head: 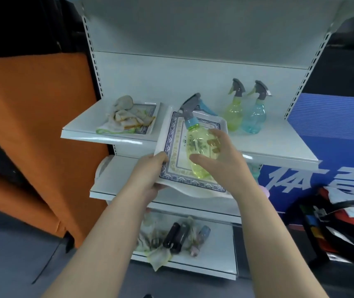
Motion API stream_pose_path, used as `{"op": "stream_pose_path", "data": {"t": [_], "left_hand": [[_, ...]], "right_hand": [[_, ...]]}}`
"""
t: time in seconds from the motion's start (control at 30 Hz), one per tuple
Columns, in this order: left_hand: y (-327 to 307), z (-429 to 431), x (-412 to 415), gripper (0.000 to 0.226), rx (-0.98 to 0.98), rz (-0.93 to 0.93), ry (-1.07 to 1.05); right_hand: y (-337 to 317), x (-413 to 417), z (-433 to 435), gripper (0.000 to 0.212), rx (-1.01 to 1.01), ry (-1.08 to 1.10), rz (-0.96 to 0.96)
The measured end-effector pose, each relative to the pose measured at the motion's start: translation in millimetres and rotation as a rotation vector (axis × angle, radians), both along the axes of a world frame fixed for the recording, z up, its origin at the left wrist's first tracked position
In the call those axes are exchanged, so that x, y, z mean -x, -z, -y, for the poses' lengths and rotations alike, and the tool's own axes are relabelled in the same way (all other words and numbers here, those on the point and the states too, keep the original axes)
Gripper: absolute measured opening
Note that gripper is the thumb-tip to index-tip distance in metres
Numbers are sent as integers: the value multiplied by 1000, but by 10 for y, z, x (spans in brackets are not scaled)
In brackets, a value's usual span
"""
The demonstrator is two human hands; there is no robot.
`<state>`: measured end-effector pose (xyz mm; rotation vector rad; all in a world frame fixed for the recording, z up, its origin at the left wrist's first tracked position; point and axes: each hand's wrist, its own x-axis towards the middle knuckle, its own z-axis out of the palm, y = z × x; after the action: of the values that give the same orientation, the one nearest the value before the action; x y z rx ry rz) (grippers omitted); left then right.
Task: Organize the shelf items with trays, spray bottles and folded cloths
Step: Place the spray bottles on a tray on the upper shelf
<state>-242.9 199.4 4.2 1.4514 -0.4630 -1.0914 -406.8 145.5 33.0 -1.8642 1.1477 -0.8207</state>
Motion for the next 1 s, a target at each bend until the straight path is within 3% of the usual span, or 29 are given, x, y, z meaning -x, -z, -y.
{"op": "stream_pose_path", "data": {"t": [0.23,0.37,0.57,0.67,0.8,1.0], "left_hand": [[-76,726,-357,16,18,4,15],[-43,1041,-523,28,67,15,23],[85,1483,-763,32,78,74,104],[120,1638,-774,22,70,169,100],[167,1899,-793,62,12,429,135],[253,2060,-870,67,14,673,179]], "right_hand": [[-10,-377,631,83,57,131,48],[99,-650,999,95,52,153,24],[243,-977,1424,88,56,188,45],[304,-1052,1580,92,86,182,-15],[385,-1086,1789,96,27,229,-16],[439,-1134,1984,103,11,233,-51]]}}
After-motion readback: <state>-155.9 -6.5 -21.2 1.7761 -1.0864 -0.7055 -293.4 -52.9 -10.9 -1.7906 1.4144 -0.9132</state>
